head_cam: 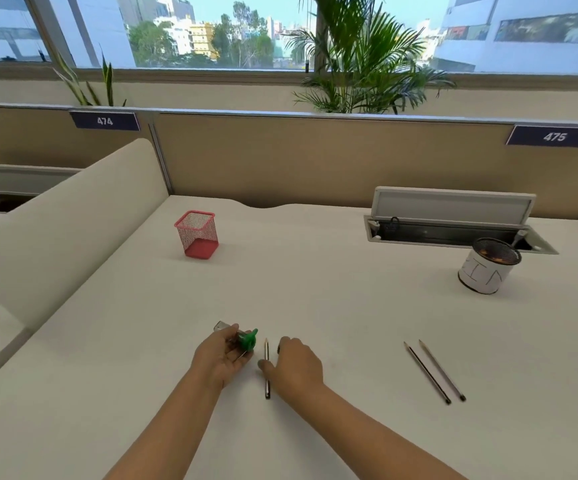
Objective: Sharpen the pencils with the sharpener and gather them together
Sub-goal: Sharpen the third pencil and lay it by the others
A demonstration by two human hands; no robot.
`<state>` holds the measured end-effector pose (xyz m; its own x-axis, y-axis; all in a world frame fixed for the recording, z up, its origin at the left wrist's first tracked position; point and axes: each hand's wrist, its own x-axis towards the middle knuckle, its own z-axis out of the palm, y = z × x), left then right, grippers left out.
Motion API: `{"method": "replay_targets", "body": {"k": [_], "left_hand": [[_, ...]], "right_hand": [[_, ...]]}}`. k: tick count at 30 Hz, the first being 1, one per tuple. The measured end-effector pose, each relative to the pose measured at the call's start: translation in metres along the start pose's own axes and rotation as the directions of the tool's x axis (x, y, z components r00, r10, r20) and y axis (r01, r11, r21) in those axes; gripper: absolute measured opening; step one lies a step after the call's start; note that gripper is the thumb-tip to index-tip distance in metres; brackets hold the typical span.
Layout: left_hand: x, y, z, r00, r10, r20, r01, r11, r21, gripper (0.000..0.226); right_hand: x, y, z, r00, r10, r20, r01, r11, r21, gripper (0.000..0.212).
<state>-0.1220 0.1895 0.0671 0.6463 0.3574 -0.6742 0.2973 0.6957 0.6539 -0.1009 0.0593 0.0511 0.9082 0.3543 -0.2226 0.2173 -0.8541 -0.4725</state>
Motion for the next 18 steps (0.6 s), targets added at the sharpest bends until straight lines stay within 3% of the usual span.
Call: {"method": "replay_targets", "body": {"k": [11, 18], "left_hand": [[0.017, 0.016, 0.006, 0.991, -0.088, 0.101, 0.077, 0.991, 0.114, 0.013], [0.018, 0.003, 0.031, 0.975, -0.154, 0.162, 0.135, 0.983, 0.123, 0.013]], "right_hand": [[0.007, 0.001, -0.004, 0.974, 0.212, -0.082, -0.221, 0.966, -0.137, 0.018], [0.001, 0.035, -0.030, 0.921, 0.339, -0.190, -0.251, 0.892, 0.375, 0.019]]}}
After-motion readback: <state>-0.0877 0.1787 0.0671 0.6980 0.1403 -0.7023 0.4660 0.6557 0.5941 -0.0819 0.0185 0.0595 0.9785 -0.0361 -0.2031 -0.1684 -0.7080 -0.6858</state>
